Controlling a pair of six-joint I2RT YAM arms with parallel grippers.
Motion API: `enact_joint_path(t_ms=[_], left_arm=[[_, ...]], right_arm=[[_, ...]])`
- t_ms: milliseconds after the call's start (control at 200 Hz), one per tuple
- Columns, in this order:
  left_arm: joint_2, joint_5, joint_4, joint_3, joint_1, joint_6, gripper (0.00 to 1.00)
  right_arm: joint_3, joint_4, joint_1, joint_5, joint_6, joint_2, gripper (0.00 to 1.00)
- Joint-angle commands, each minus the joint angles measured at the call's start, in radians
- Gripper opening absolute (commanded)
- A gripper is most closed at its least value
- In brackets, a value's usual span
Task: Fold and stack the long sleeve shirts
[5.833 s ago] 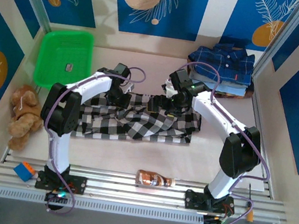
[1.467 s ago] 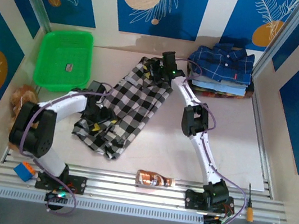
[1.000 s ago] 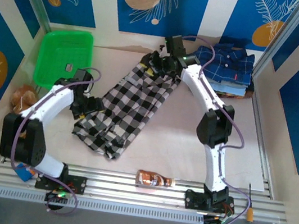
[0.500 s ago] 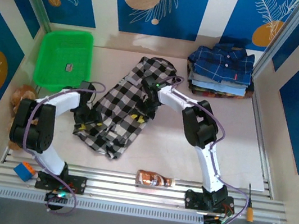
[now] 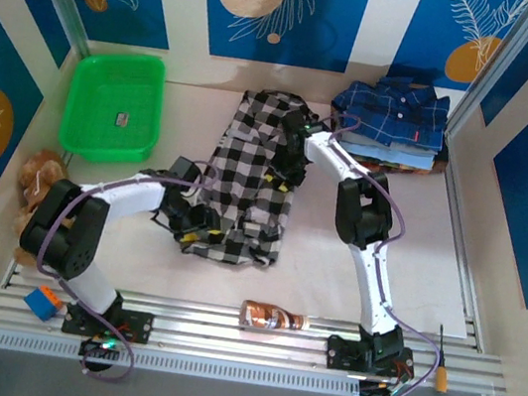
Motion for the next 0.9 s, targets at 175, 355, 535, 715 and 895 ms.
enact_joint_path(t_ms=[175, 355, 535, 715, 895], left_arm=[[-0.231, -0.033, -0.250, 0.063, 0.058, 0.067, 0.82], [-0.244, -0.019, -0.284, 0.065, 0.113, 0.095, 0.83], [-0.163, 0.091, -0.143, 0.004, 0.119, 0.071, 0.80], [-0.089, 0.108, -0.089, -0.003, 0.119, 0.081, 0.74], [-0.055, 0.102, -0.082, -0.004, 0.116, 0.091, 0.71]], right_arm=[[-0.033, -0.020, 0.005, -0.055, -0.216, -0.123, 0.62], [-0.290, -0.056, 0.054, -0.133, -0.273, -0.413, 0.73], [-0.615, -0.031, 0.055, -0.217, -0.255, -0.599, 0.72], [-0.853, 0.073, 0.061, -0.305, -0.251, -0.635, 0.66], [-0.926, 0.146, 0.087, -0.339, -0.236, -0.612, 0.63]])
